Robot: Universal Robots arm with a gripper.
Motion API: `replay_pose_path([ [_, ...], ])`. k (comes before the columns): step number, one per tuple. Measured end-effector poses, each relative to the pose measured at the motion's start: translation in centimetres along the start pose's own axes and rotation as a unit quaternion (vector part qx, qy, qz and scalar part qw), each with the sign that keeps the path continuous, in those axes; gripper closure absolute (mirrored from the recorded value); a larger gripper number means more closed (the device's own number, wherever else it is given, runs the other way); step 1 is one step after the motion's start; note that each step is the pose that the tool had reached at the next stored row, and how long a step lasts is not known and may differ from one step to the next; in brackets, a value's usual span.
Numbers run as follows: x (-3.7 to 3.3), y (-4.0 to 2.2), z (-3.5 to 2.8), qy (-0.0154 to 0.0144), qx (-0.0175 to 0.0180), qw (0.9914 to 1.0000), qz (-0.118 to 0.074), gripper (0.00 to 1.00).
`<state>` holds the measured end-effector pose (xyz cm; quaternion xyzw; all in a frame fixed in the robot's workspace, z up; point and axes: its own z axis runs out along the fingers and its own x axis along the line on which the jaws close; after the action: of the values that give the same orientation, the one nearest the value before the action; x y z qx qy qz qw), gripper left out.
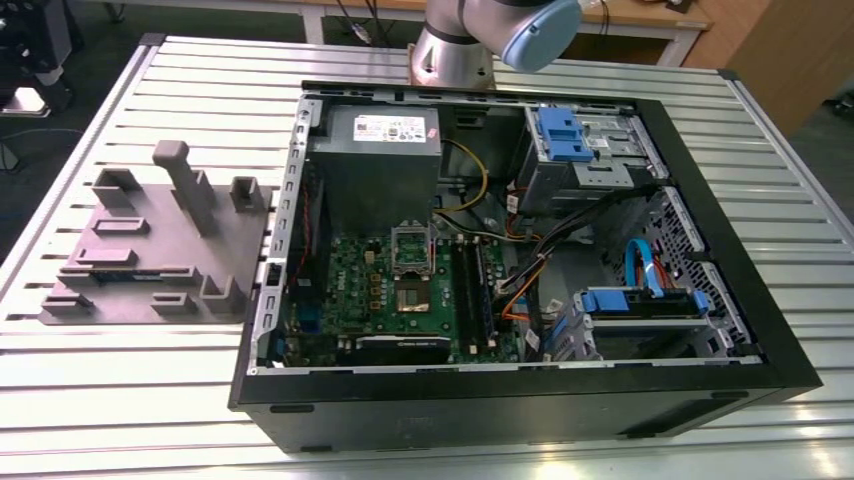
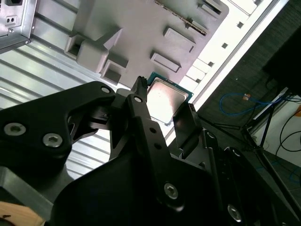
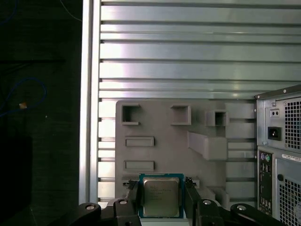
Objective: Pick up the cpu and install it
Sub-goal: 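Pick up the cpu and move it towards the insertion slot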
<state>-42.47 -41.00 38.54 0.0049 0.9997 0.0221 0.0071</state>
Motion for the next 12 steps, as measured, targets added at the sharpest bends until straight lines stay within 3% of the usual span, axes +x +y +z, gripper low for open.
replay_pose_path([
  [12, -0.29, 0.00, 0.01, 0.0000, 0.0000, 1.00000, 0.000, 0.53],
])
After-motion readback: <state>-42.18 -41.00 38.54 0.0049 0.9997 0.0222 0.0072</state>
